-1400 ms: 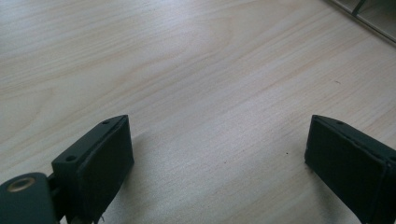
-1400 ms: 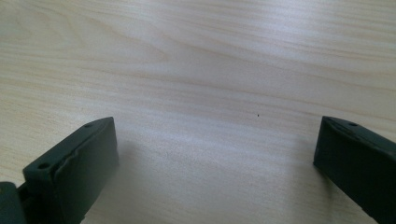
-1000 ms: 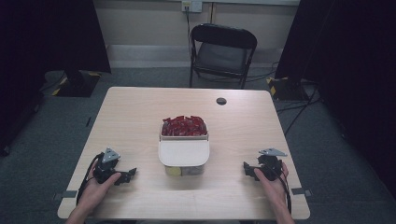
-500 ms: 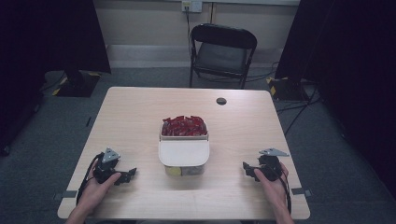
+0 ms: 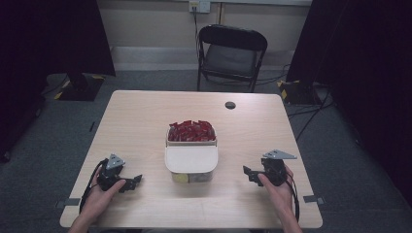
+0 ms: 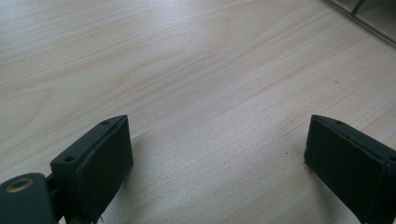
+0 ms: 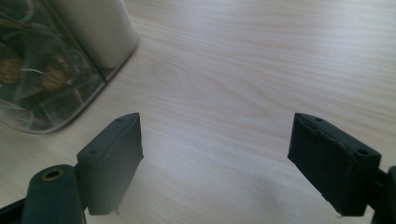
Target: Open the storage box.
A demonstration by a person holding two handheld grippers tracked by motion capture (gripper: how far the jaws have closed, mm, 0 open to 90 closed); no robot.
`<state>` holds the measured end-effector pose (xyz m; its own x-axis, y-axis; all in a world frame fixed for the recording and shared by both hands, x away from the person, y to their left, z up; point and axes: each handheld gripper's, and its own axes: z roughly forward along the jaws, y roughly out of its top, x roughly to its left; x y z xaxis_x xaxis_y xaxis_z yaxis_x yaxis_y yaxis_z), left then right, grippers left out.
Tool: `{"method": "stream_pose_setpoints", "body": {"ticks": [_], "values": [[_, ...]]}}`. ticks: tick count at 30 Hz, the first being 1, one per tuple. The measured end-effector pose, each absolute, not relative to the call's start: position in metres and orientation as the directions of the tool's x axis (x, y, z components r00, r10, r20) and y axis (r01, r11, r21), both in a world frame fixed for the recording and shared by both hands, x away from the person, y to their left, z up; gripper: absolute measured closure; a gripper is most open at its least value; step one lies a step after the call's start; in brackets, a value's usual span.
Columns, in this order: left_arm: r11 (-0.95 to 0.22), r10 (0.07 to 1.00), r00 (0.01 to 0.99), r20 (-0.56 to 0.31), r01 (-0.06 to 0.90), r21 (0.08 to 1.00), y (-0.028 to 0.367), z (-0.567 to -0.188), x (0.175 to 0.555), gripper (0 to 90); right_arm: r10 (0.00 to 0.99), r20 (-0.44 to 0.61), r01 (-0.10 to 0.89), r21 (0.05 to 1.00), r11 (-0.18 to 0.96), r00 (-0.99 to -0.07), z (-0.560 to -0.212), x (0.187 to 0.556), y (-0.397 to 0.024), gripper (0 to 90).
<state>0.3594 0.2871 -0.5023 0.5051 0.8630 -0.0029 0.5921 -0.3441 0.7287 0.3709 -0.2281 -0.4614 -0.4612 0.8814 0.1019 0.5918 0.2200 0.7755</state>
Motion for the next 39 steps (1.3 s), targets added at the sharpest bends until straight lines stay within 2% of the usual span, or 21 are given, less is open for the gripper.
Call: {"method": "stream_pose_setpoints", "body": {"ticks": [8, 21, 39], "values": [[-0.344, 0.863, 0.506, -0.003, 0.592, 0.729, 0.287, -0.502, 0.359, 7.1, 0.83, 0.118, 0.546, 0.801, 0.245, -0.545, -0.449, 0.368, -0.205, 16.0], [-0.348, 0.862, 0.507, 0.0, 0.592, 0.727, 0.287, -0.502, 0.359, 7.1, 0.77, 0.07, 0.468, 0.827, 0.31, -0.634, -0.428, 0.359, -0.171, 15.4], [-0.343, 0.863, 0.505, -0.005, 0.593, 0.728, 0.287, -0.502, 0.359, 7.1, 0.671, 0.099, 0.444, 0.817, 0.367, -0.735, -0.435, 0.349, -0.134, 14.4]]}}
